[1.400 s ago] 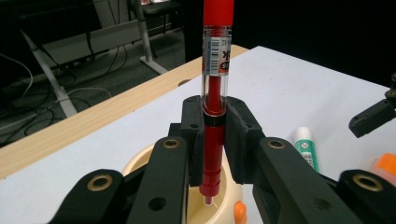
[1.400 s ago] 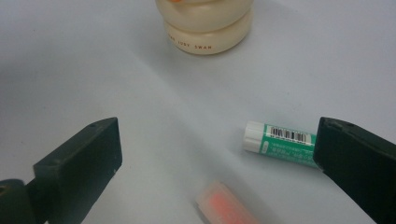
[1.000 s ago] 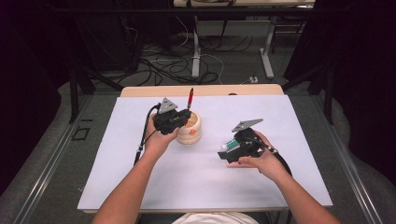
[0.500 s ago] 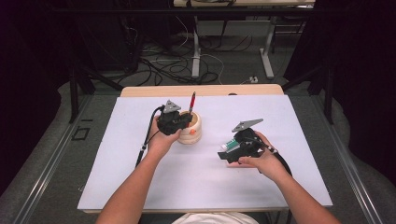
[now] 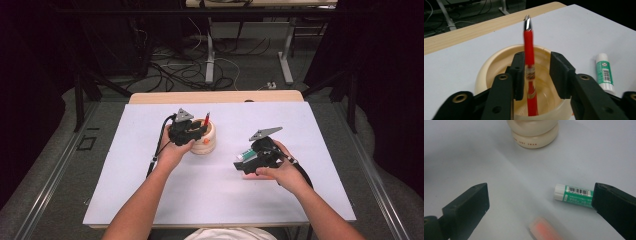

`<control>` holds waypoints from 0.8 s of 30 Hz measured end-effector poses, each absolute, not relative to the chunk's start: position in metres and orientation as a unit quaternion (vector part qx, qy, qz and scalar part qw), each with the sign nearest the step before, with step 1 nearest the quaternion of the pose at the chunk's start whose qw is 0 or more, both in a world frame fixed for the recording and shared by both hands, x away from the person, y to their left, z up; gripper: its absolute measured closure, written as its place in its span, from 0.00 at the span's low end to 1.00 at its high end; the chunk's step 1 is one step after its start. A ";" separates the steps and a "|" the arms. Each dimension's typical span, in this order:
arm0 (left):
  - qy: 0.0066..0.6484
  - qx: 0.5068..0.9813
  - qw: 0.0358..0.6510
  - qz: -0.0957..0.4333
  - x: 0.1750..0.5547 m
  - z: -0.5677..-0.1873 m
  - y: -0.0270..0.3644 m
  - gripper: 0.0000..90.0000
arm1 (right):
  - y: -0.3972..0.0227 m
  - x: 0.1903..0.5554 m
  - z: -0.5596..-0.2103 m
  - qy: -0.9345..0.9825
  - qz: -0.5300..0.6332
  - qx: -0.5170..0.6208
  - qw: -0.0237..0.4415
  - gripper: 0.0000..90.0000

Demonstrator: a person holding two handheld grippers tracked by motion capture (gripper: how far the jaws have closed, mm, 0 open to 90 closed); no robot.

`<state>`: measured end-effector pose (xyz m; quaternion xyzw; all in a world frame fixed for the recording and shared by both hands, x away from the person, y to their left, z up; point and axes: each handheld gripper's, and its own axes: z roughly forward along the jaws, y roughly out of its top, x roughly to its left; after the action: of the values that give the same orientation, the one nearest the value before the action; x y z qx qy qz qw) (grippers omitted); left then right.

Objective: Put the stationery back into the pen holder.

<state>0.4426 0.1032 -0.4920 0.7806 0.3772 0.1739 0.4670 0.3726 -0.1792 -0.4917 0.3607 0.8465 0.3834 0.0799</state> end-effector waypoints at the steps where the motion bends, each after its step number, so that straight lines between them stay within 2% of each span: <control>1: 0.376 0.780 0.468 0.176 0.443 -0.492 0.104 0.66 | -0.180 0.373 -0.492 0.847 0.384 0.359 0.082 0.01; 10: 0.377 0.775 0.474 0.183 0.435 -0.483 0.105 0.49 | -0.185 0.374 -0.489 0.843 0.386 0.364 0.089 0.01; 24: 0.372 0.758 0.500 0.193 0.416 -0.463 0.113 0.32 | -0.193 0.377 -0.486 0.837 0.386 0.373 0.104 0.01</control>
<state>0.4161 0.1133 -0.4629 0.7578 0.3722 0.1933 0.4998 0.3771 -0.1929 -0.4860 0.3732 0.8371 0.3862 0.1043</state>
